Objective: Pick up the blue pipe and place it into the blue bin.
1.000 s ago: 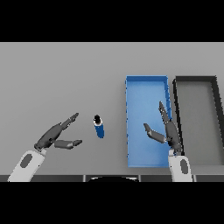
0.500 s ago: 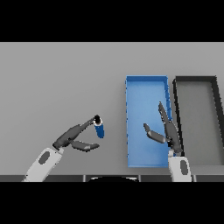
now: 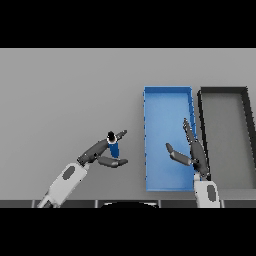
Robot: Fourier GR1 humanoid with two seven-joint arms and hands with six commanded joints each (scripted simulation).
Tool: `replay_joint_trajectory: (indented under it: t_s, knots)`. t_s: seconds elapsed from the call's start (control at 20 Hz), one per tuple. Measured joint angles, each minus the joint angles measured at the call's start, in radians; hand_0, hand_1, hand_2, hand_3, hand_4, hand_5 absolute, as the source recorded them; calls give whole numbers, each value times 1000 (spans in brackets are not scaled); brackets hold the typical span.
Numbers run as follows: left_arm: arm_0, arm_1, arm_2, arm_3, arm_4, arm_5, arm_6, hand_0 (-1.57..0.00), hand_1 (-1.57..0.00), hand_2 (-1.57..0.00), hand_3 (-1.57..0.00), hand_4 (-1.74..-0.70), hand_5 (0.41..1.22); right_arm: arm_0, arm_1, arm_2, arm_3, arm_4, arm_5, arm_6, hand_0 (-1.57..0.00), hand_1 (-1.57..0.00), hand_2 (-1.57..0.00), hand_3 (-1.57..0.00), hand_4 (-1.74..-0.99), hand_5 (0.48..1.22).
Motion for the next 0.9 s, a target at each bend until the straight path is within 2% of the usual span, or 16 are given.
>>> replay_joint_trajectory:
  t_s: [0.05,0.1,0.15,0.2,0.25,0.35,0.4,0.45,0.55,0.65,0.7,0.85,0.9]
  knots:
    - [-4,-17,0,4,12,-5,-6,1,-33,-114,-96,-1141,550,-13,-1,-5,5,-2,-3,9,1,1,1,1,-1266,601]
    - [-15,-25,16,24,28,-8,-18,-17,-160,-290,-255,-1208,607,-8,-3,-9,7,-8,0,2,1,1,1,1,-1261,600]
    - [-2,-40,24,28,48,-6,-28,-187,-348,-481,-519,-1253,730,-3,3,-2,7,-1,-1,-13,1,1,1,1,-1260,600]
    - [-11,-59,40,48,73,-8,-14,-443,-592,-699,-721,-1345,828,-7,1,-3,7,0,-2,-13,1,1,1,1,-1259,602]
    - [-10,-74,50,53,87,3,-21,-668,-788,-873,-875,-1419,906,1,-6,-7,0,-5,2,-17,1,1,1,1,-1259,605]
    - [-9,-91,42,47,80,18,-24,-993,-1070,-1124,-1102,-1532,1020,0,0,-3,-10,-5,-1,-7,1,1,1,1,-1262,611]
    - [4,-100,38,44,76,19,-38,-1109,-1170,-1214,-1162,-1572,1060,-12,1,-5,-4,-6,-4,18,1,1,1,1,-1259,614]
    - [9,-93,36,33,79,19,-43,-1201,-1250,-1285,-1215,-1604,1092,-6,3,-3,-5,-1,-7,3,1,1,1,1,-1260,614]
    - [11,-95,16,28,38,57,-72,-1334,-1366,-1388,-1307,-1649,1139,-17,-2,-4,9,-1,-2,9,1,1,1,1,-1255,616]
    - [18,-108,0,20,23,73,-93,-1420,-1440,-1454,-1365,-1679,1168,-34,-17,-19,18,-11,4,7,1,1,1,1,-1250,622]
    - [15,-105,4,7,26,78,-104,-1450,-1466,-1477,-1386,-1690,1179,-25,-12,-10,8,-8,7,-4,1,1,1,1,-1245,621]
    - [9,-113,-4,-58,33,86,-132,-1509,-1517,-1523,-1426,-1710,1199,-24,-5,-3,-1,6,-5,9,1,1,1,1,-1249,629]
    - [-2,-106,1,-83,47,79,-122,-1521,-1528,-1533,-1433,-1714,1204,-23,5,6,5,12,-6,5,1,1,1,1,-1239,629]
